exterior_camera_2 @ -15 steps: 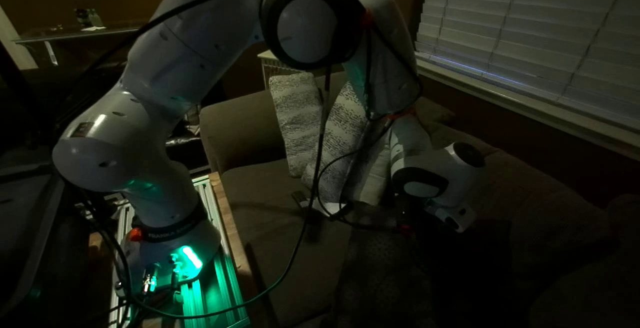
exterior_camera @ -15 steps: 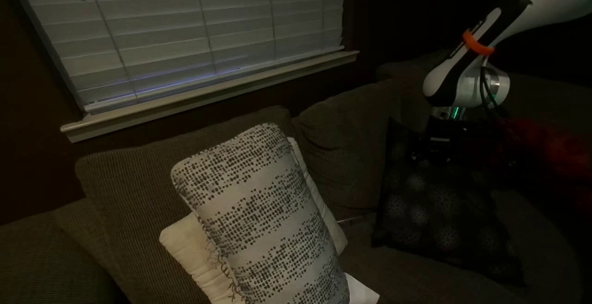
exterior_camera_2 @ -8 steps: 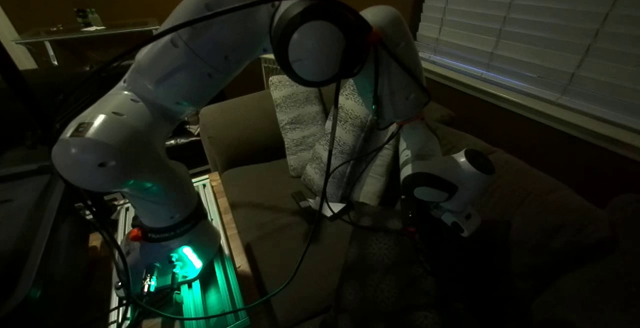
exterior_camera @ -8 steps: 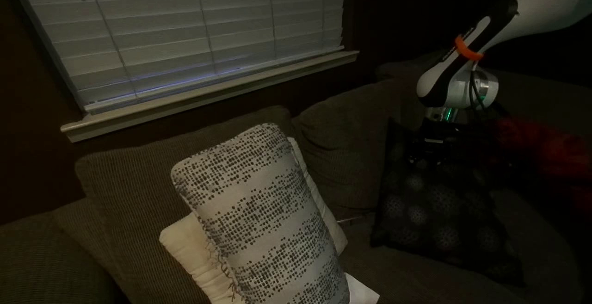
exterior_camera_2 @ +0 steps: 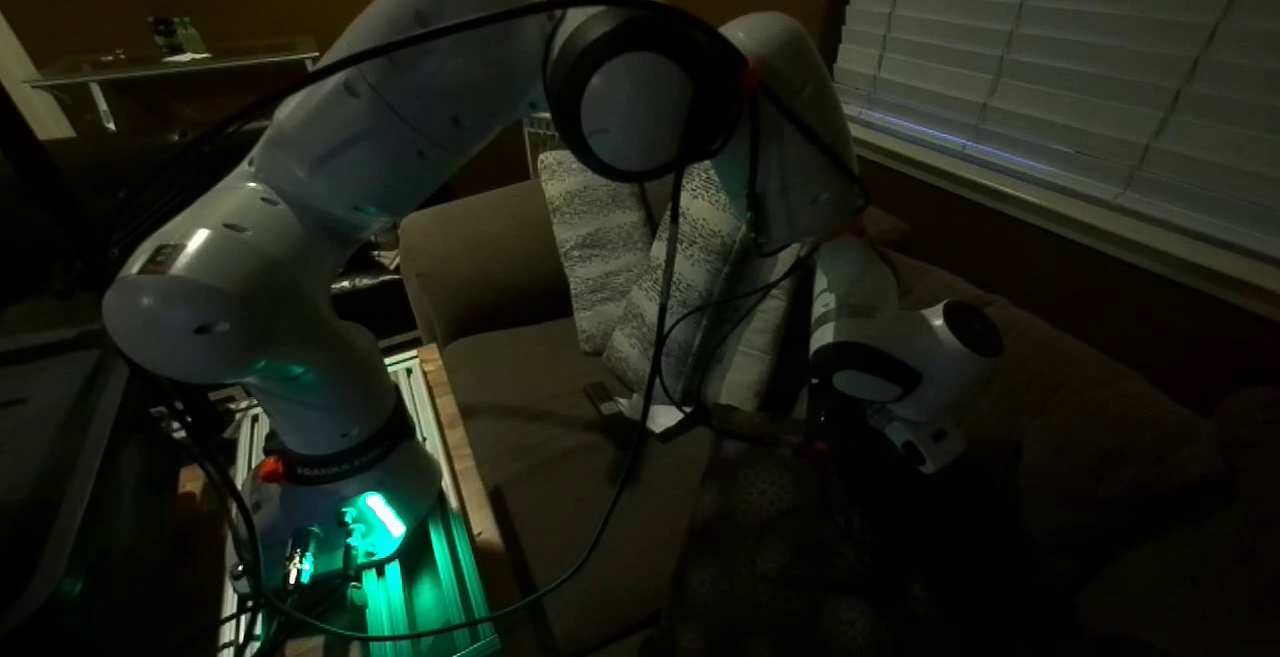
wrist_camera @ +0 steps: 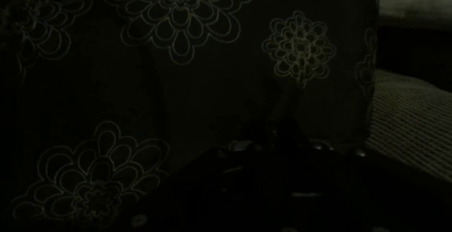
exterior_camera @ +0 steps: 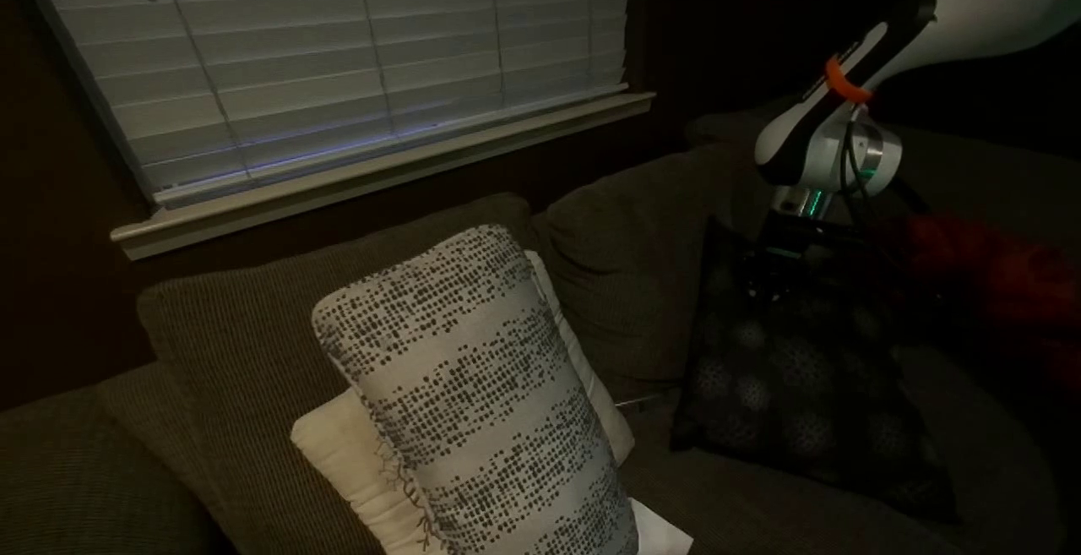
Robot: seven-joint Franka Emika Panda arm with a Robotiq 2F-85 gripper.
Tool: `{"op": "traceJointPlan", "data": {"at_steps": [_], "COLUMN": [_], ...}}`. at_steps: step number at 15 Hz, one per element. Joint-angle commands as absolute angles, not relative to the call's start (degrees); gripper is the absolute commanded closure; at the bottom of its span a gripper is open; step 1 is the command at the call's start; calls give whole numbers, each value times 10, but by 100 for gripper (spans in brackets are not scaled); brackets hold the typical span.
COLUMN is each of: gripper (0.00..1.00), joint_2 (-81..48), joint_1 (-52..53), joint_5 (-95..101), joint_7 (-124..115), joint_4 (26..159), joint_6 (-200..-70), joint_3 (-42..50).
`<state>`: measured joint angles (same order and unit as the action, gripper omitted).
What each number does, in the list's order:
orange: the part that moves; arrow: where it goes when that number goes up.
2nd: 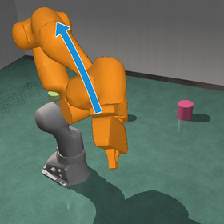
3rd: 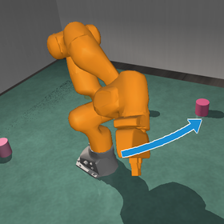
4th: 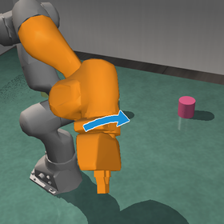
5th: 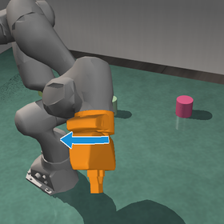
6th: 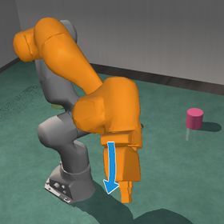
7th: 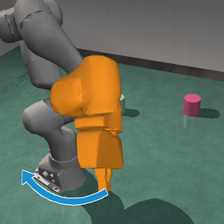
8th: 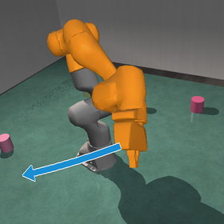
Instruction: Move the black pillow to the seat
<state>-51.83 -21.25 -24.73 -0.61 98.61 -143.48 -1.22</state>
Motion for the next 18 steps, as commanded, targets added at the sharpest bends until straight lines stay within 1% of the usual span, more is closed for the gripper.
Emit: {"op": "traceJointPlan", "data": {"at_steps": [1,6,10,14,18], "gripper": [100,99,99,99,99], "joint_2": [-519,-476,-406,-328,-269], "joint_1": [-235,-246,-234,-200,-167], "joint_5": [-313,-389,-444,-466,-463], "joint_7": [-32,-56,-76,-136,-221], "joint_4": [975,1022,1094,1179,1237], "joint_6": [-1429,-1414,-1394,-1383,-1364], "joint_3": [-41,-50,-37,2,51]}}
